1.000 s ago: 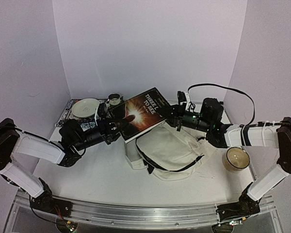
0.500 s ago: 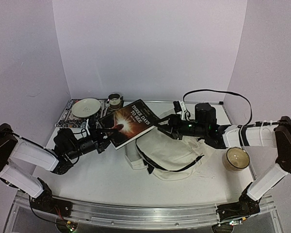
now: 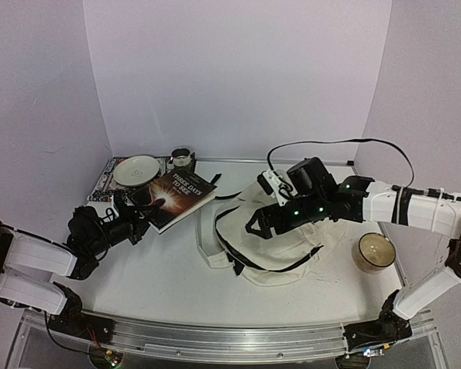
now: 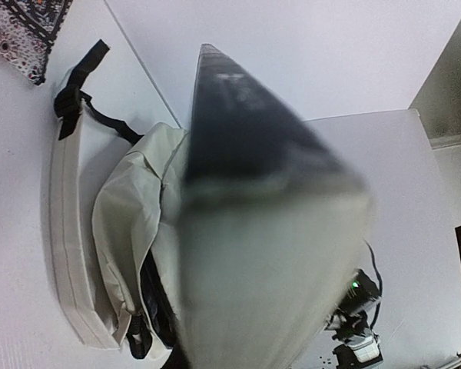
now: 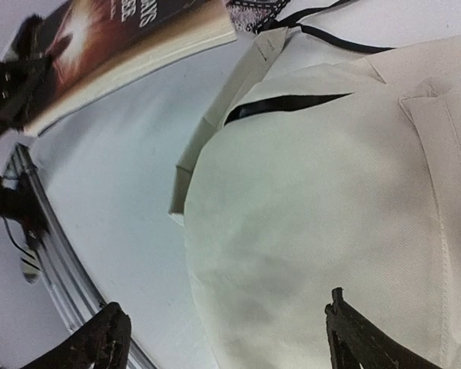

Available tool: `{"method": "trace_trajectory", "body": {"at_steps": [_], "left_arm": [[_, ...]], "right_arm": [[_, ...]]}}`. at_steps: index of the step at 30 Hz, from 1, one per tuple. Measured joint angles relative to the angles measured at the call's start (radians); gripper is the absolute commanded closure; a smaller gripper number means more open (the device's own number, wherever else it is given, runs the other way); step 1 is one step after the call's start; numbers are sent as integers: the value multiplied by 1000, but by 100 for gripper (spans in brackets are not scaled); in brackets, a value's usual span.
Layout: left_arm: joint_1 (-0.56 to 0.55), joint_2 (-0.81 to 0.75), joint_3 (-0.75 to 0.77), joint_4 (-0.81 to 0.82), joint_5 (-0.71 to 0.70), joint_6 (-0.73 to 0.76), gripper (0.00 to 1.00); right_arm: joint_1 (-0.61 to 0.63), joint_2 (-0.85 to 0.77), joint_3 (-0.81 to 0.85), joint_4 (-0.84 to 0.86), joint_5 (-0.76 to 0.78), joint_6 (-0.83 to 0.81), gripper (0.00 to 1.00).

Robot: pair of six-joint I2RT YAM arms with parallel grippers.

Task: Pack the student bag
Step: Pick up the largest pocket of the bag from the student bag.

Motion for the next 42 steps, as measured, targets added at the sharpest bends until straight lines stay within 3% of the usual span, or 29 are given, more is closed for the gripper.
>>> {"method": "trace_trajectory", "body": {"at_steps": [8,18,23,29,38,42], "left_arm": [[77,-60,-16,-119,44,6,100],[112,-68,-25,-191,87,15,100],[114,-62,-25,-202,110,31,100],[114,-53,-25,-203,145,33,100],[87,-108,-47,-204,179,27,100],[62,-162,-70,-208,186,20,100]], "right_arm": [[223,79,159,-258,362,-187,10],[393,375,366,-463,714,-239,12],[440,504,433,-508,876,-247,19],[452,578,466,-548,1073,-256,42],[449,578,507,-575,1198,-283,99],[449,571,516,-578,1207,-286,100]]}}
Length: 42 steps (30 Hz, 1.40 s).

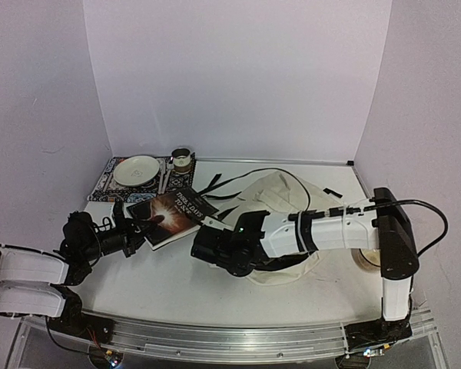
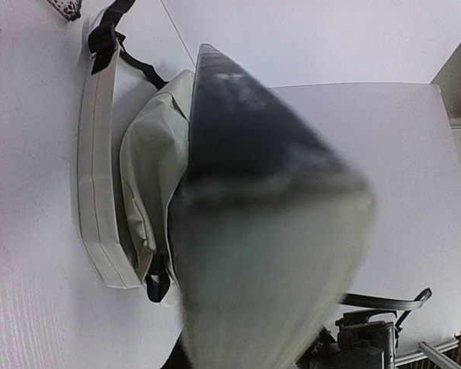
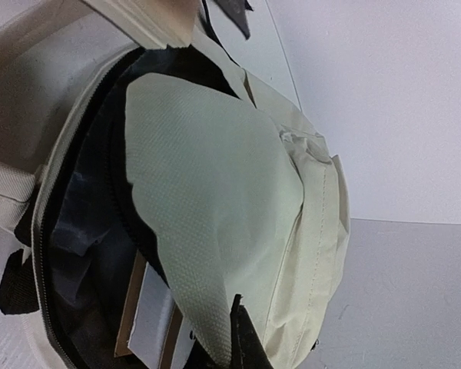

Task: Pack the student bag
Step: Pick up the largest pocket of the bag from the student bag, then place the book in the largest pocket of the bag.

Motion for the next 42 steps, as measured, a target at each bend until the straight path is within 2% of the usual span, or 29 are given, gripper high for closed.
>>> {"method": "trace_trajectory", "body": {"at_steps": [12,20,31,42], "left_arm": [[-138,-132,-12,-124,-23,-14,100],[-160,-197,-21,-174,-39,-27,100],[-297,-112,20,-201,-74,-33,100],[-433,-26,146,-216,-113,3,100]], "right_arm": [[-46,-112,85,-16,36,40,100],[-64,-140,98,-13,21,76,100],[-66,-144,98,34,-49,83,100],[-66,-155,98,77,-103,99,100]]}}
